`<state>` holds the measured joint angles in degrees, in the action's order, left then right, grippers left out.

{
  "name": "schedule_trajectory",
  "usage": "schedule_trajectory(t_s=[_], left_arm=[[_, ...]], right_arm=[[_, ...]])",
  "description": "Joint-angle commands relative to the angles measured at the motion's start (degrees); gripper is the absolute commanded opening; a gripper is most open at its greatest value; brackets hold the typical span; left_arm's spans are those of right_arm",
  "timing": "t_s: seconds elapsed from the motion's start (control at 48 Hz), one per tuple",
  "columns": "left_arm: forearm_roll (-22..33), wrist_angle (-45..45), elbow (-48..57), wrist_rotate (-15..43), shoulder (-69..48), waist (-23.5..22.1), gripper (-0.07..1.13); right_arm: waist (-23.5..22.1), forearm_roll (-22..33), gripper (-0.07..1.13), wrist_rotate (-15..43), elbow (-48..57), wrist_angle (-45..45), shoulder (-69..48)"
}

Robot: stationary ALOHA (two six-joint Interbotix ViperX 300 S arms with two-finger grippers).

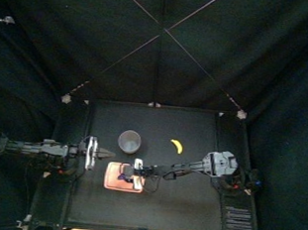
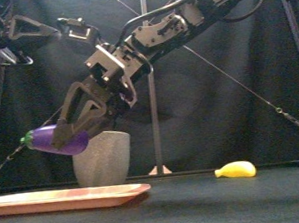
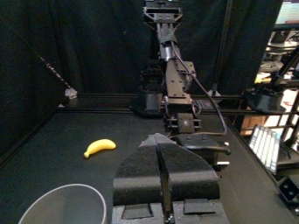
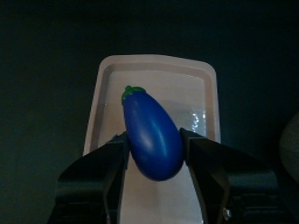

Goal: Pick the eggplant then place it on the pink plate
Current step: Drop eggplant on the pink plate and return to neutral

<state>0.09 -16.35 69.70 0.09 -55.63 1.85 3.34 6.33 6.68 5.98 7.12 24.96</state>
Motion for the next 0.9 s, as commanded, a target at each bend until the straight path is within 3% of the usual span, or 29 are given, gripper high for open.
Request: schedule_trajectory(t_s=[0.021,0.167,0.375,0.542,0.896], left_arm=[[0.0,-0.2,-0.7,0.1,0.2,0.2,-0.03],[0.0,-0.2,-0.6,0.1,0.2,0.3,-0.03],[0.0,-0.3,-0.7,0.1,0.2,0.4,-0.03],[-0.1,-0.3,-0.6,0.1,0.1,0.4,-0.03],[0.0,-0.3,-0.4,0.1,-0.4,0.4,-0.03]], right_arm=[[-0.4,-0.1,0.83,0.1,-1.3,-0.4,-1.5],[-0.7,-0.1,0.94,0.2,-0.7,-0.5,-2.2],[-0.9,0.6,0.95,0.2,0.5,-0.7,-5.3],[-3.2,0.7,0.95,0.3,6.4,-2.2,-14.5],[-5.2,-0.3,0.95,0.3,27.3,-23.4,-37.0]])
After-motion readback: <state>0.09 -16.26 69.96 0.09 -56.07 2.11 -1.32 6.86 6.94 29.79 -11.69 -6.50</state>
